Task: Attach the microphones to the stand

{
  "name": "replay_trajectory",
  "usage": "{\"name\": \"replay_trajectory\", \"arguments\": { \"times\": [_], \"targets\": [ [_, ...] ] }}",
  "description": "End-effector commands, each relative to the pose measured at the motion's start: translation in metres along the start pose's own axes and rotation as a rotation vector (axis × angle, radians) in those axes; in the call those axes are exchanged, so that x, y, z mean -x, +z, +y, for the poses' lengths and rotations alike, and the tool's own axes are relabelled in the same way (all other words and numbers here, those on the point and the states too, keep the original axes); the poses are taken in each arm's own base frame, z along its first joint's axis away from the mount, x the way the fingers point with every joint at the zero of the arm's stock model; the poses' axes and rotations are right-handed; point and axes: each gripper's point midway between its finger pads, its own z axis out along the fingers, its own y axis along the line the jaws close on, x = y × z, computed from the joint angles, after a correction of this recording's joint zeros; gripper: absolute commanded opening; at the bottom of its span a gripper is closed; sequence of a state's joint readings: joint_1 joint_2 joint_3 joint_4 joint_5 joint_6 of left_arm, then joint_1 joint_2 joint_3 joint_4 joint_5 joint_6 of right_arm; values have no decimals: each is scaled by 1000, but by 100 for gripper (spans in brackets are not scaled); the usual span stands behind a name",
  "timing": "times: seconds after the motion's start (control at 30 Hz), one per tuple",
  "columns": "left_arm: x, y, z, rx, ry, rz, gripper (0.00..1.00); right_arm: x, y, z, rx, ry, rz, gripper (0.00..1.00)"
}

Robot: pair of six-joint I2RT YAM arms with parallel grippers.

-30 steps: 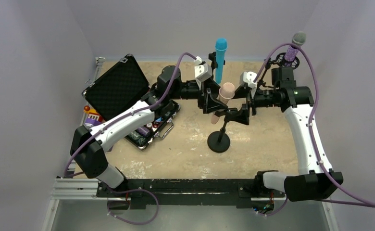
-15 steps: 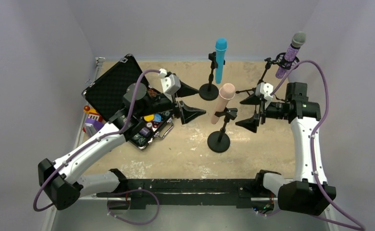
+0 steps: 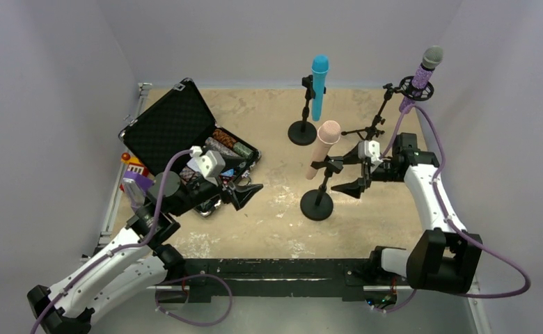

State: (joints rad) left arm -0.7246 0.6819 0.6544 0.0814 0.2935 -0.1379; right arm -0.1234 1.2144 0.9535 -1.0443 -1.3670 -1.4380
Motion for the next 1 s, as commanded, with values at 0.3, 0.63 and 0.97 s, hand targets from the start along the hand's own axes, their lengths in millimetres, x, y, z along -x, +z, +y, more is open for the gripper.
{"name": "replay_trajectory", "arguments": {
  "times": [0.3,0.63,0.97],
  "targets": [
    [-12,-20,19,135,-34,-32,95,17,30,-1,124,-17,-139,48],
    [-14,-22,19,138,-34,-29,95,27,19,-24,103,51,-159,0],
    [-17,-27,22,161,-24,-18,95,37,-36,-90,-120,20,-39,0]
  ]
}}
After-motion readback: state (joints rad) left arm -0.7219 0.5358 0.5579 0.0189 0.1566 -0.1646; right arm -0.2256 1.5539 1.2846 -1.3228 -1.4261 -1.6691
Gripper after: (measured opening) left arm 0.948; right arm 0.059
